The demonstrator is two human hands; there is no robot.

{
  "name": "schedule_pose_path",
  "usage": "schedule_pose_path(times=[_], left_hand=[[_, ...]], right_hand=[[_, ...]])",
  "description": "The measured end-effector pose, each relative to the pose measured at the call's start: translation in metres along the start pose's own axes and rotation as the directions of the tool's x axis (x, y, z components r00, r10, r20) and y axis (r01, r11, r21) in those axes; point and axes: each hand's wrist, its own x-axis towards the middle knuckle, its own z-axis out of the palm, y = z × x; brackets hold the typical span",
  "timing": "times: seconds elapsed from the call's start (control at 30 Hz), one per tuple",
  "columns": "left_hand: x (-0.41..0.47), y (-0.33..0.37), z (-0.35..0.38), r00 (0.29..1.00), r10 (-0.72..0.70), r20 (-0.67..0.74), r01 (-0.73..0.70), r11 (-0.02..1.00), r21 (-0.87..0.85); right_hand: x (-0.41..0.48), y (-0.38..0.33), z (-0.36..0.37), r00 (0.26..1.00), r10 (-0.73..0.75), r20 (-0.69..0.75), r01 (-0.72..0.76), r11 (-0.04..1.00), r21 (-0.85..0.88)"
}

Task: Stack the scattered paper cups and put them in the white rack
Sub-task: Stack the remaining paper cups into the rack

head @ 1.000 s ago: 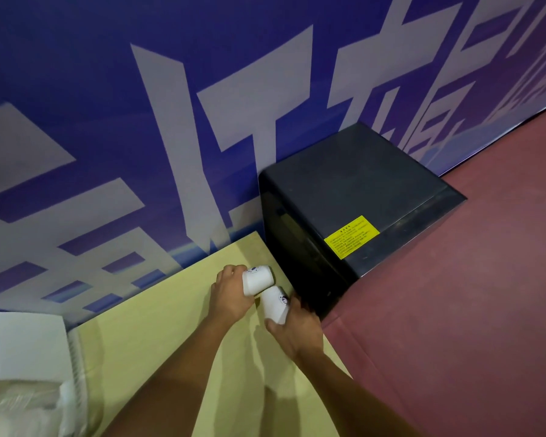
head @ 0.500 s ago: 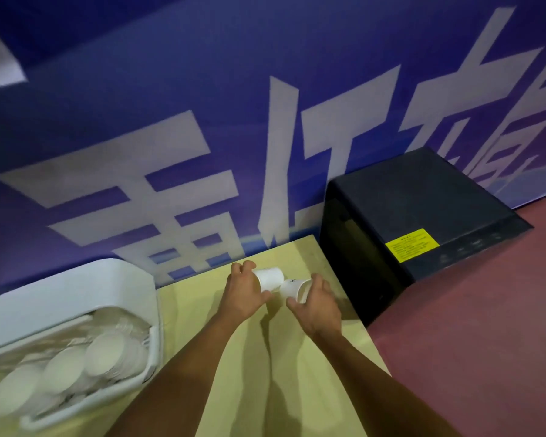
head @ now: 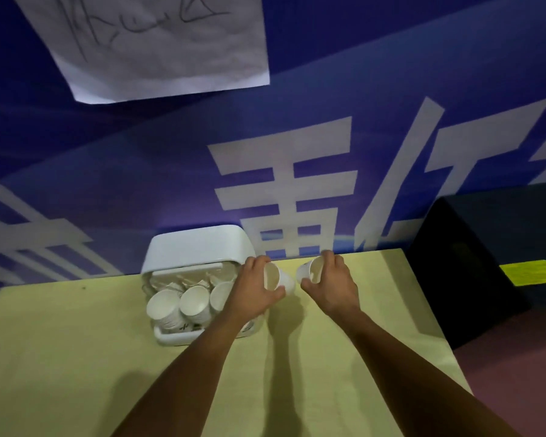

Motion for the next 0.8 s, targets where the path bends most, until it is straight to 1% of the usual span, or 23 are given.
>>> schedule_pose_path(times=[0.23,0.43,0.5,0.63,0.8], left_hand=[[-0.038,-0.064,-0.072,0.987,-0.098,-0.131,0.100,0.995,0.012],[-0.059,-0.110,-0.117,0.936,-0.255,-0.241,0.258,0.966,-0.021],[-0.062,-0.121,-0.124,0.919,-0.287,-0.269,0.292,0.956,-0.021],[-0.063,-0.133,-0.122,0.915,-0.298,-0.274,0.306,0.952,-0.011],[-0.055,-0.135,-0.104,0.937,-0.270,-0.222,0.290,0.955,0.058]], right_hand=[[-0.013,-0.073,0.029,0.980,-0.194,0.048,0.195,0.981,-0.011],[-0.025,-0.118,0.052,0.941,-0.324,0.096,0.324,0.946,0.013],[-0.029,-0.128,0.059,0.928,-0.354,0.114,0.355,0.935,0.013],[-0.035,-0.139,0.075,0.920,-0.366,0.140,0.368,0.930,0.009],[-0.039,-0.142,0.095,0.904,-0.397,0.157,0.409,0.911,-0.047]])
